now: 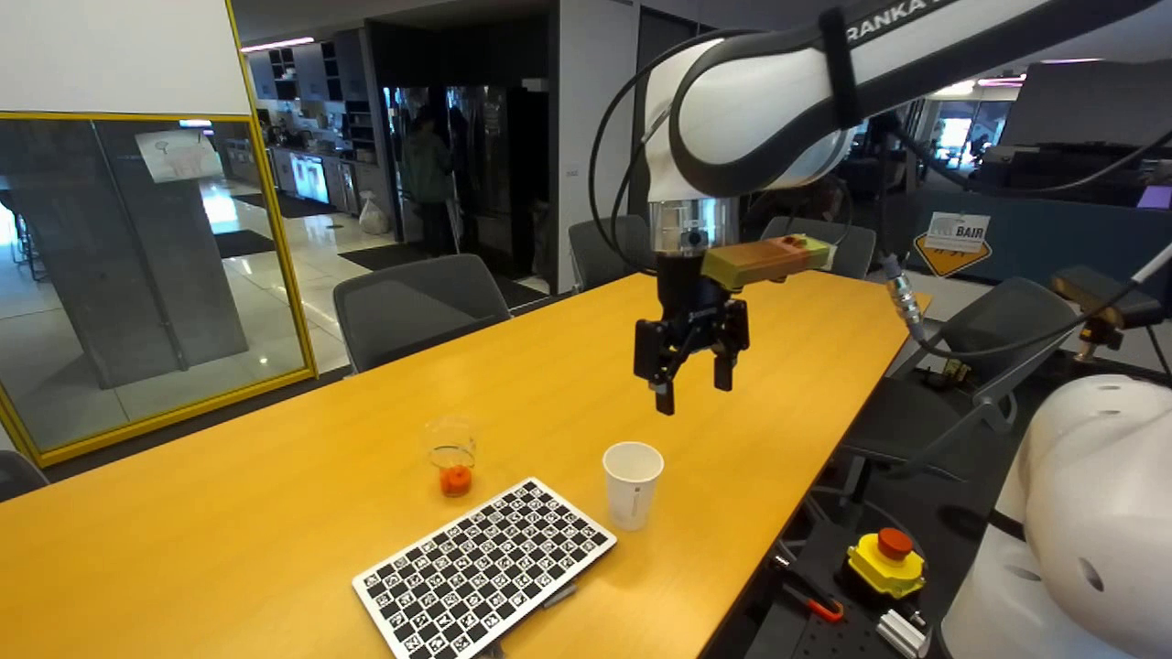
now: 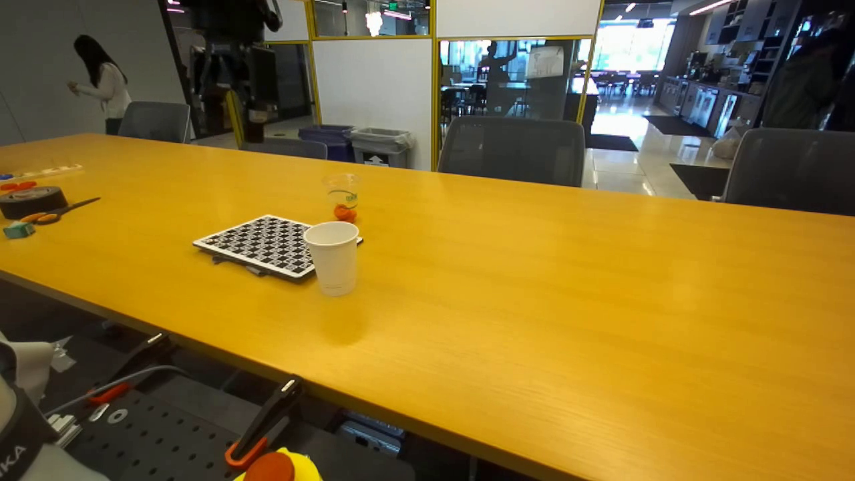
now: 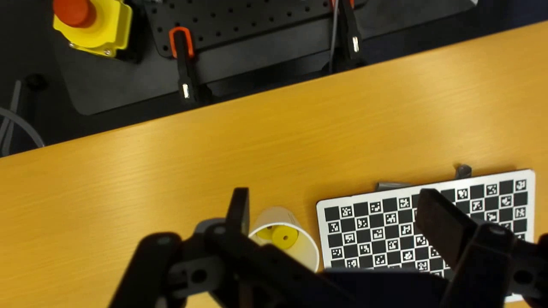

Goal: Put one round orange block in the clear cup then put a round yellow block in the white cup, then put two round orange blocks in the clear cup and put the last round yellow block in the white cup

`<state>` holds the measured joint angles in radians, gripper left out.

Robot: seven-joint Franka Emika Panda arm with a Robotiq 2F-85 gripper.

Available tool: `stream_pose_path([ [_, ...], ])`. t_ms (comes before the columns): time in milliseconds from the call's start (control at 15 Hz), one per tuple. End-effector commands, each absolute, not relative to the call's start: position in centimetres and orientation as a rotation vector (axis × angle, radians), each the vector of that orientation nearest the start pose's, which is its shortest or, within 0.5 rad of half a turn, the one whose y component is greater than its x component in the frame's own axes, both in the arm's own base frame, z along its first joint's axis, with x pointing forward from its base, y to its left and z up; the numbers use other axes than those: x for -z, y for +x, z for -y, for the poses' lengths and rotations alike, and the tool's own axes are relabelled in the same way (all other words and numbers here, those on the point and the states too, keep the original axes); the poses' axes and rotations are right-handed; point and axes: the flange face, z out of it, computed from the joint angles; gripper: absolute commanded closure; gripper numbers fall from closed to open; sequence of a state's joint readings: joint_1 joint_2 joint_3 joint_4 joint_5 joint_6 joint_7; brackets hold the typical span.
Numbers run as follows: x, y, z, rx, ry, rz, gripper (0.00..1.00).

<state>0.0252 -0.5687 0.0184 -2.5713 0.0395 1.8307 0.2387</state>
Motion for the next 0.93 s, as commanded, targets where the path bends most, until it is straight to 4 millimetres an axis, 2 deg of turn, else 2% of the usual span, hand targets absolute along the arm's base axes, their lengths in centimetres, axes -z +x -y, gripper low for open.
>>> stream_pose_path([
  [0,-46.7,31.8,-1.3,-0.216,-3.139,-0.211,0.00],
  [267,-47.6,30.2,-1.8,-0.114,-3.185,-0.181,0.00],
  [333,-48.0,28.9,-2.5,-0.095,-3.191,-0.177,0.00],
  [667,-48.1,26.8,-3.3,-0.007,-3.198,-0.193,0.00],
  [733,-47.7,28.3,-3.2,-0.076,-3.196,-0.170,0.00],
  [867,-47.8,27.5,-3.2,-0.049,-3.199,-0.171,0.00],
])
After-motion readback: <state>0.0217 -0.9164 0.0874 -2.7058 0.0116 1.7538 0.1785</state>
